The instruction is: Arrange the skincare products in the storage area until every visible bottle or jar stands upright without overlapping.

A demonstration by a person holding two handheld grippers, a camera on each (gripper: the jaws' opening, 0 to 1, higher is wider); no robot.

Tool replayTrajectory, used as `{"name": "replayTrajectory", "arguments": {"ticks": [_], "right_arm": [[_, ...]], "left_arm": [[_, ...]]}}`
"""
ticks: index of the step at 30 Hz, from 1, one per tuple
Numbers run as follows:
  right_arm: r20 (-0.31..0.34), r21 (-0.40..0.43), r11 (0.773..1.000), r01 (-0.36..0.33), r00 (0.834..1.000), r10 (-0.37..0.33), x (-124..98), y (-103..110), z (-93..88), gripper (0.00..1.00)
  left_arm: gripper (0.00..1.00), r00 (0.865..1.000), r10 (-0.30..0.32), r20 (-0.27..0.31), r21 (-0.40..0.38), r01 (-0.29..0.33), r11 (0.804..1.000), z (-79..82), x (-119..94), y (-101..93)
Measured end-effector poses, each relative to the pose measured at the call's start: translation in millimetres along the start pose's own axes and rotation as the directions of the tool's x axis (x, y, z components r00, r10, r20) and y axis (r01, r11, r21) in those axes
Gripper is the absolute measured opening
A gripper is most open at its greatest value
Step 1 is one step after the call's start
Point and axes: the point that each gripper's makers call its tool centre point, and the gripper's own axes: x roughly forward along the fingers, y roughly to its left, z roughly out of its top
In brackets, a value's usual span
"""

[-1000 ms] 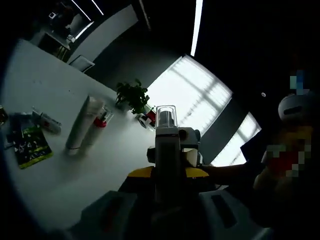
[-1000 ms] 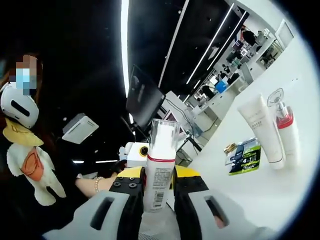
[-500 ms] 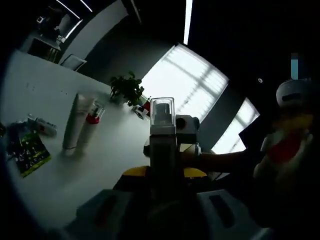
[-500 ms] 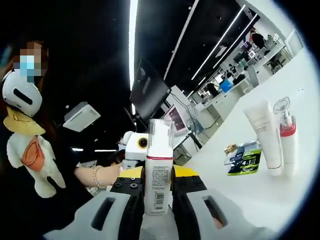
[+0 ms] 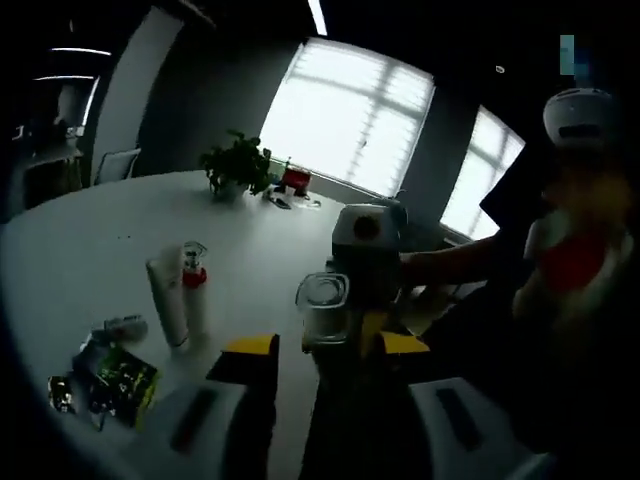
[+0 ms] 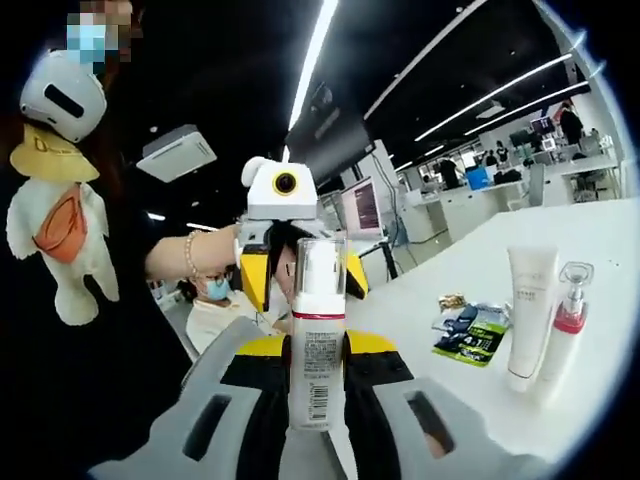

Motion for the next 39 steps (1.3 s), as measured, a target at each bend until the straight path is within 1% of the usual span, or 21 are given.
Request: {"name": "replayTrajectory", "arguments": {"ticks": [2,3,5,7,9,10,12,13,14,15,20,22,23,28,30,31,32,33,34,36,39], "right_arm": [[-0.011,-0.012,1.0,-0.011,1.0,0.011,1.4,2.2,-1.4,0.19],[-0.014,-0.015,1.0,-0.014,1.0,0.013,1.8,2.7,-1.8,0.19],[-0.022,-0.023,1.0,-0.02,1.0,0.02,2.3,3.5,-3.1,0.19],[-0.027,-0.029,0.999,-0.019,0.999,0.018,1.7,2.3,-4.1,0.19],[-0.033,-0.032,0.999,-0.022,0.999,0.021,1.2,2.1,-5.2,0.19],[-0.033,-0.032,0.999,-0.021,0.999,0.02,-0.2,0.8,-5.9,0.19],[-0.03,-0.035,0.999,-0.019,0.999,0.018,-2.1,-1.0,-6.4,0.19],[-0.026,-0.038,0.999,-0.019,1.0,0.018,-2.6,-1.0,-5.7,0.19],[-0.027,-0.042,0.999,-0.016,1.0,0.014,-2.7,-1.8,-5.7,0.19],[-0.04,-0.052,0.999,-0.015,0.999,0.013,-2.8,-2.7,-8.3,0.19],[-0.047,-0.078,0.997,-0.002,0.999,-0.002,-4.0,-6.7,-8.9,0.19],[-0.047,-0.089,0.996,0.007,0.999,-0.011,-4.7,-9.0,-8.3,0.19],[-0.048,-0.109,0.994,0.021,0.998,-0.026,-5.6,-11.5,-7.2,0.19],[-0.063,-0.158,0.986,0.049,0.996,-0.059,-8.2,-17.9,-7.4,0.2],[-0.102,-0.215,0.974,0.069,0.99,-0.093,-9.9,-24.7,-12.0,0.2],[-0.106,-0.222,0.972,0.075,0.989,-0.1,-9.5,-25.6,-12.3,0.2],[-0.117,-0.229,0.97,0.076,0.988,-0.104,-9.4,-26.9,-13.7,0.2],[-0.136,-0.249,0.965,0.082,0.984,-0.119,-10.7,-30.5,-16.9,0.2],[-0.146,-0.26,0.962,0.084,0.981,-0.126,-11.4,-32.6,-19.3,0.2],[-0.155,-0.265,0.959,0.098,0.978,-0.143,-13.5,-37.9,-22.5,0.2],[-0.161,-0.265,0.958,0.109,0.975,-0.155,-17.2,-42.9,-25.6,0.2]], "left_arm": [[0.33,0.999,0.008,-0.033,0.043,-0.006,0.999,0.6,3.5,0.7],[0.32,0.998,-0.003,-0.058,0.055,0.006,0.998,-1.6,5.0,-1.1],[0.32,0.998,-0.006,-0.058,0.058,0.01,0.998,0.5,8.2,-2.4],[0.31,0.997,-0.01,-0.075,0.079,0.016,0.997,0.3,11.9,-4.8],[0.3,0.994,0.004,-0.112,0.108,0.008,0.994,-2.8,15.0,-4.6],[0.3,0.989,0.003,-0.146,0.118,0.015,0.993,-7.7,15.2,-4.0],[0.3,0.984,0.0,-0.177,0.127,0.023,0.992,-11.5,17.5,-4.3],[0.29,0.978,0.007,-0.209,0.146,0.024,0.989,-15.4,19.1,-4.3],[0.28,0.974,0.011,-0.225,0.153,0.024,0.988,-17.1,20.7,-5.1],[0.28,0.977,0.014,-0.215,0.162,0.021,0.987,-14.4,22.8,-4.6],[0.28,0.976,0.014,-0.22,0.166,0.023,0.986,-11.2,25.4,-0.2],[0.28,0.976,0.022,-0.218,0.184,0.019,0.983,-8.5,27.4,1.0],[0.28,0.976,0.03,-0.218,0.194,0.013,0.981,-6.9,29.0,2.6],[0.27,0.973,0.048,-0.224,0.225,0.003,0.974,-3.4,34.1,6.8],[0.26,0.967,0.065,-0.247,0.254,-0.001,0.967,-4.6,37.9,8.6],[0.25,0.962,0.082,-0.262,0.278,-0.006,0.961,-5.9,38.9,10.5],[0.25,0.958,0.09,-0.272,0.314,0.0,0.95,-6.4,40.4,11.2],[0.25,0.952,0.096,-0.29,0.345,0.011,0.939,-8.5,42.9,11.3],[0.25,0.946,0.112,-0.306,0.364,0.008,0.931,-10.9,45.4,14.0],[0.25,0.944,0.12,-0.308,0.375,0.004,0.927,-12.4,50.4,17.5],[0.25,0.943,0.121,-0.309,0.376,0.004,0.927,-14.2,54.0,22.9]]}}
